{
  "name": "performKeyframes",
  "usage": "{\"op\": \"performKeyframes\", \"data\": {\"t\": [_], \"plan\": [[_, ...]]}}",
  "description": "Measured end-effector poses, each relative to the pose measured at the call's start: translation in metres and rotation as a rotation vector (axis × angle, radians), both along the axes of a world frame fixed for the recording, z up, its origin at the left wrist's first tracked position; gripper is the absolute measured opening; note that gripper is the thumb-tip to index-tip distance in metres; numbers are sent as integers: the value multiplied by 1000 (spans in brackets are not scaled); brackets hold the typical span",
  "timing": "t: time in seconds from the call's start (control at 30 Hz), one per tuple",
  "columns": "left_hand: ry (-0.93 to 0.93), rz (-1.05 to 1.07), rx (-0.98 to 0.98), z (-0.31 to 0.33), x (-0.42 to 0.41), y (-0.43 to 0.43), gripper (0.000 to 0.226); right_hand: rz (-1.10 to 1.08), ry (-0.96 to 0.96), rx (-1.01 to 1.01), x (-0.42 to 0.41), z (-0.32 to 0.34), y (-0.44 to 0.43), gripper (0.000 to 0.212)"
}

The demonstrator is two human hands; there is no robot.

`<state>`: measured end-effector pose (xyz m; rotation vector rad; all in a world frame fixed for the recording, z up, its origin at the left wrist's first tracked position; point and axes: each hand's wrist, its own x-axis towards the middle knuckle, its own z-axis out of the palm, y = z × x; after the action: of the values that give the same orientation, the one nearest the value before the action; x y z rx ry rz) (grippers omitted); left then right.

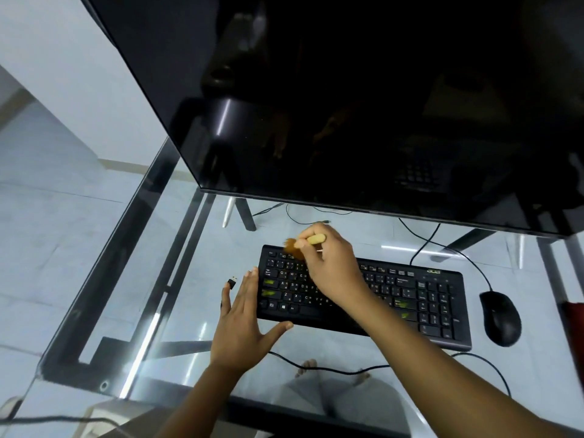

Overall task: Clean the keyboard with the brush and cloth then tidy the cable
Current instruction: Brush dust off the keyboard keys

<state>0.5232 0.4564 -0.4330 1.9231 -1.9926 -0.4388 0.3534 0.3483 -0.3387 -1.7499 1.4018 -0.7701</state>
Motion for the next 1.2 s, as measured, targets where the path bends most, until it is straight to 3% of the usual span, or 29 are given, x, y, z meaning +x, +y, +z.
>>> {"op": "performKeyframes", "data": {"t": [0.1, 0.17, 0.23, 0.3, 0.37, 0.5, 0.63, 0.67, 0.77, 0.9, 1.03, 1.13, 1.2], "plan": [[-8, 2, 11, 1, 0, 0, 105, 116, 10, 167, 9, -6, 7, 8], [2, 3, 10, 1, 0, 0, 104, 7, 62, 23, 3, -11, 5, 7], [13, 7, 2, 1, -1, -1, 104, -84, -17, -78, -6, -9, 6, 6], [27, 4, 5, 0, -1, 0, 104, -16, -101, 96, -12, -8, 10, 7], [58, 8, 15, 1, -1, 1, 104, 99, -49, 210, -19, -10, 19, 9], [101, 35, 17, 5, -3, 1, 103, -97, -41, -68, -36, -13, 28, 9], [115, 14, 31, 5, -2, 1, 101, 98, -128, 350, -44, -10, 46, 13], [114, 7, 37, 5, -2, 1, 101, 122, -92, 342, -49, -14, 49, 12], [102, 1, 48, 4, -1, 0, 102, -32, -44, 77, -63, -13, 54, 14], [73, -11, 27, 12, -12, 1, 105, 102, -83, 342, -73, -11, 64, 14], [98, -70, 13, 26, -37, -7, 105, -164, -39, 173, -96, -9, 64, 17], [77, -124, 31, 31, -50, -18, 105, -137, -160, 398, -106, -7, 64, 11], [39, -168, 61, 32, -56, -27, 107, -75, -67, 432, -113, -8, 64, 9]]}}
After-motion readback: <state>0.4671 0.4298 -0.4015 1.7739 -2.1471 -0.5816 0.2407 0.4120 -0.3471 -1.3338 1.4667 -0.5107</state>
